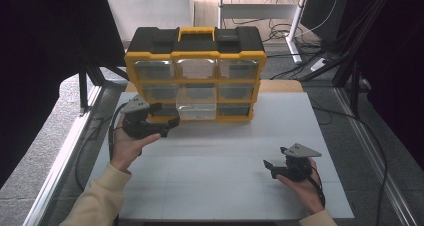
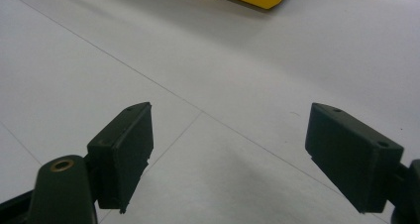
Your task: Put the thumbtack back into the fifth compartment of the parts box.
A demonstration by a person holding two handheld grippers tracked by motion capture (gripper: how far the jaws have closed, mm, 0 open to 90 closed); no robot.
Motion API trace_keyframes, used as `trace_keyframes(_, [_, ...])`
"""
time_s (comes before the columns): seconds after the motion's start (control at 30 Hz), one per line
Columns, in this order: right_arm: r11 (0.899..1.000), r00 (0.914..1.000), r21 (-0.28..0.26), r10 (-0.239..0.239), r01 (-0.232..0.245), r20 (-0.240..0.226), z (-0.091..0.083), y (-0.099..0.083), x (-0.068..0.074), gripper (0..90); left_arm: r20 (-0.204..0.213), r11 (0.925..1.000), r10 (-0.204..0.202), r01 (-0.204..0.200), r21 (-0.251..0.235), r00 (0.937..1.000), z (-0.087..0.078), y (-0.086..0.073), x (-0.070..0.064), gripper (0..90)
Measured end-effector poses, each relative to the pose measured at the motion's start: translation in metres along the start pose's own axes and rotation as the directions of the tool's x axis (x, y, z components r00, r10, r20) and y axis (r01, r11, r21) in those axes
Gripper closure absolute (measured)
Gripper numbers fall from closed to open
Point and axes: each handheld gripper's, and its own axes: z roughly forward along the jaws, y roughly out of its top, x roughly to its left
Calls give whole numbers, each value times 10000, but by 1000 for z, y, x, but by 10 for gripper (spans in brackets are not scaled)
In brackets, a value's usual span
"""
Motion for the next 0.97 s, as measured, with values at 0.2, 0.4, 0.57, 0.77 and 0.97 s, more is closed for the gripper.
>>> trace_keyframes(0.2, [10000,10000,-76,18,-18,-76,-1,0,0,192,77,9992,-195,192,365,9998,-8,-43,-3,124])
trace_keyframes(0.4, [10000,9999,-98,-3,2,-148,-2,0,1,192,24,9949,-535,531,860,9986,-15,-81,0,129])
trace_keyframes(0.57, [9999,9997,-100,-120,118,-228,0,0,2,191,-107,9914,-751,758,1066,9971,-15,-102,4,136])
trace_keyframes(0.77, [9997,9992,-157,-179,173,-361,-1,1,3,191,-148,9893,-646,660,1299,9978,-9,-110,5,137])
trace_keyframes(0.97, [9996,9990,-279,-105,93,-438,-3,1,3,191,-310,9888,-675,710,1316,9972,-9,-112,6,137])
